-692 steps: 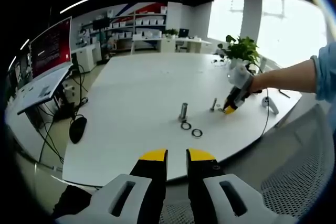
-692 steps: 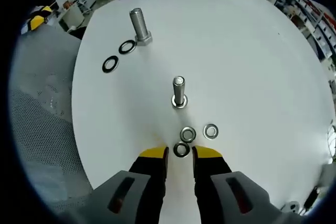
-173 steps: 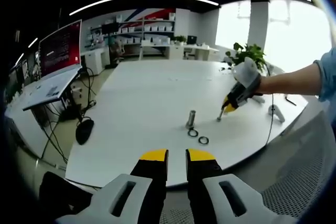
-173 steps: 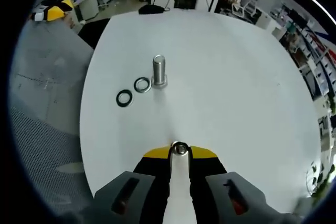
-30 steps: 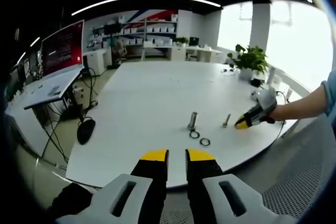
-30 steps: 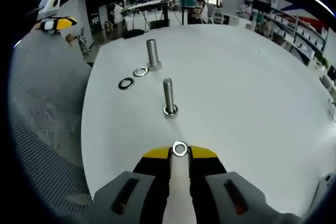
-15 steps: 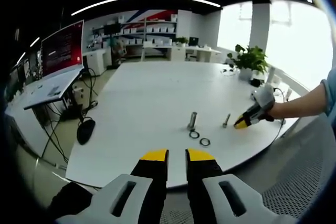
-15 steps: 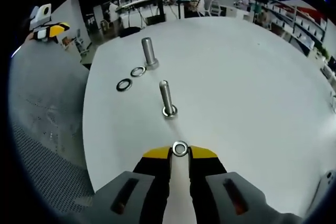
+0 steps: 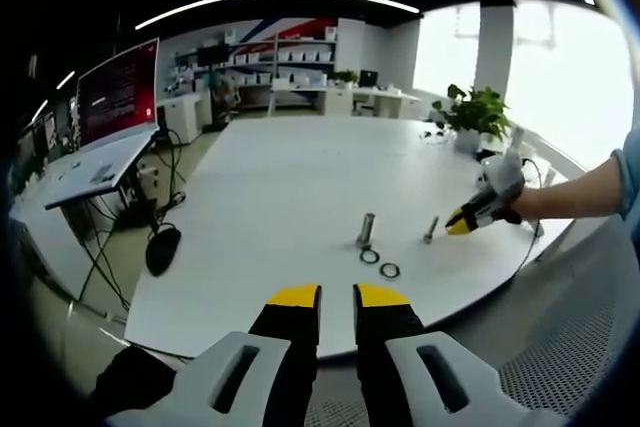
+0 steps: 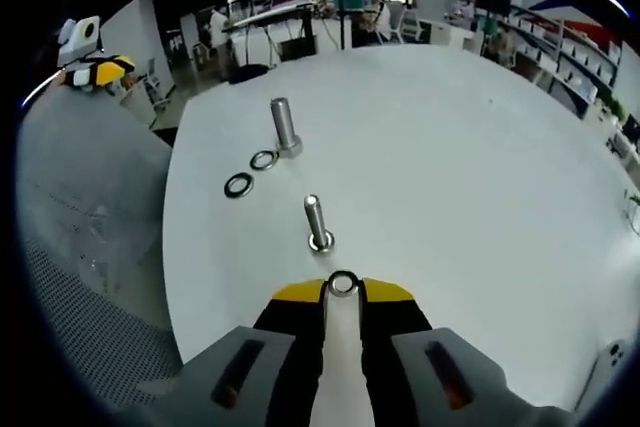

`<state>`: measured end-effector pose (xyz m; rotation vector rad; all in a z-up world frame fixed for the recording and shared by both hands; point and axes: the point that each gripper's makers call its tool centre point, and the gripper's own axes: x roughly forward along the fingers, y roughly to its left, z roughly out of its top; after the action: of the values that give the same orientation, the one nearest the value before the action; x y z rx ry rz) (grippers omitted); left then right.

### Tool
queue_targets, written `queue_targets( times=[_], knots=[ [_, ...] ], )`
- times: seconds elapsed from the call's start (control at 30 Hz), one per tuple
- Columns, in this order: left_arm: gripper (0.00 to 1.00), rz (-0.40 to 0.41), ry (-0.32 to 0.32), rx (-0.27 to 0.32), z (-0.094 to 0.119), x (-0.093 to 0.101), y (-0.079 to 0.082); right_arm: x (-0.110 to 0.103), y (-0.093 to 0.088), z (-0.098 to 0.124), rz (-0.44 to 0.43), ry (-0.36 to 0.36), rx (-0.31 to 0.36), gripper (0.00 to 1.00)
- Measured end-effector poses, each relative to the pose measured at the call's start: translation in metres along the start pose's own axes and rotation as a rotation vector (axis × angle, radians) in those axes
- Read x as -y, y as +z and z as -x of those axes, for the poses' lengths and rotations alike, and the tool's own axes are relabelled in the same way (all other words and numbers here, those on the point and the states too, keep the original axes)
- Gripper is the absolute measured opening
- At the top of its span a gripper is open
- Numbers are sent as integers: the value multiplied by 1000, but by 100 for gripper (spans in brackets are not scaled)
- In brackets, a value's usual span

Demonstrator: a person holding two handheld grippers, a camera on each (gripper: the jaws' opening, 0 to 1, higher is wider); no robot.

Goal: Place the washer onto the threaded stud by aligning its center hole with the stud, sliding it down to the base, and recovering from edge contact or off-axis alignment until the washer reaches the visible bottom stop.

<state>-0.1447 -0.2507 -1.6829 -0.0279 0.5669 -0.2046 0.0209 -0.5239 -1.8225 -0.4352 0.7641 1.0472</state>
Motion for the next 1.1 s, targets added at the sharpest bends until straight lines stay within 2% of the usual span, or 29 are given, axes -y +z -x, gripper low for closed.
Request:
queue_targets(
  times=[0.3, 0.63, 0.87, 1.1],
  knots=[
    [10, 0, -1, 0, 0, 0, 0, 7, 16, 12, 18, -18, 40, 14],
    [10, 3, 0, 5, 0, 0, 0, 3, 49, 25, 19, -20, 125, 14],
    [10, 3, 1, 6, 1, 0, 1, -8, 56, 22, 67, -1, 121, 14],
    [10, 3, 0, 7, 1, 0, 1, -17, 58, 13, 143, 12, 81, 14]
  ],
)
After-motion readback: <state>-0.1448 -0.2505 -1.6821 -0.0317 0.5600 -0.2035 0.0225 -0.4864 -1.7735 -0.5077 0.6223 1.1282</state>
